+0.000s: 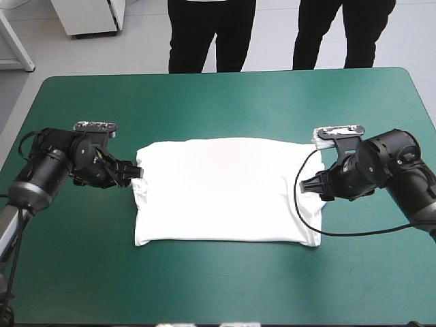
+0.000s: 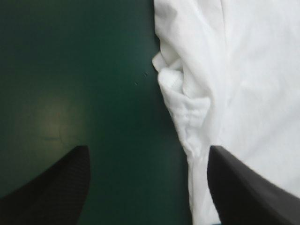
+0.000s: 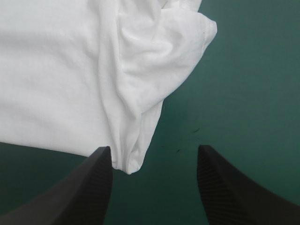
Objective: Fold the cloth
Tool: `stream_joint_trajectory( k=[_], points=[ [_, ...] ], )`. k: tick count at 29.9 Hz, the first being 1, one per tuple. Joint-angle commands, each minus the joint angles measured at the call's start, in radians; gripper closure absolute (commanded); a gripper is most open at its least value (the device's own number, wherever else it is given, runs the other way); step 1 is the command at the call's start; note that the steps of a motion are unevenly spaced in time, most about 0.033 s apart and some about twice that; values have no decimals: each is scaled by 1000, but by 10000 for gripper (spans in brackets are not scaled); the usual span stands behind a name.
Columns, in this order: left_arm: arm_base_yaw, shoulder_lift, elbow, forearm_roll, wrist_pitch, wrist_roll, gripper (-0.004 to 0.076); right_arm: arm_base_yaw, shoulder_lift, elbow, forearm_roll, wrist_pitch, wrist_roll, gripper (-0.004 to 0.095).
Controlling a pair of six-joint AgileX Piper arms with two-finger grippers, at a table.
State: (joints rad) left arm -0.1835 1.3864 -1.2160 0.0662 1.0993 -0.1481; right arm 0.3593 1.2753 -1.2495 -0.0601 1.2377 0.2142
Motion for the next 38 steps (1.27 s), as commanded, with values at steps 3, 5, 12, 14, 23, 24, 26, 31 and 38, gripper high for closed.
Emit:
stream_joint_trajectory(
  k=[3,5,12,14,23,24,26,31,38],
  points=[
    [48,79,-112,-43,-50,48,218,2,-28,-31,-37,6,2,432],
    [58,123,-136,-90,-52,82,218,2,-28,-31,-44,6,2,445],
    [58,231,-159,-104,-90,92,227,2,-28,-31,-69,10,2,454],
    [58,258,-159,-101,-96,92,243,2,-28,-31,-69,10,2,454],
    [58,384,-159,-101,-136,92,288,2,-28,-31,-69,10,2,454],
    [58,398,-159,-101,-136,92,288,2,-28,-31,-69,10,2,454],
    [58,420,-159,-101,-136,92,288,2,-28,-31,-69,10,2,454],
    [58,465,-159,-101,-138,92,293,2,-28,-31,-69,10,2,456],
    [58,479,-157,-103,-140,92,727,2,-28,-31,-69,10,2,456]
  ],
)
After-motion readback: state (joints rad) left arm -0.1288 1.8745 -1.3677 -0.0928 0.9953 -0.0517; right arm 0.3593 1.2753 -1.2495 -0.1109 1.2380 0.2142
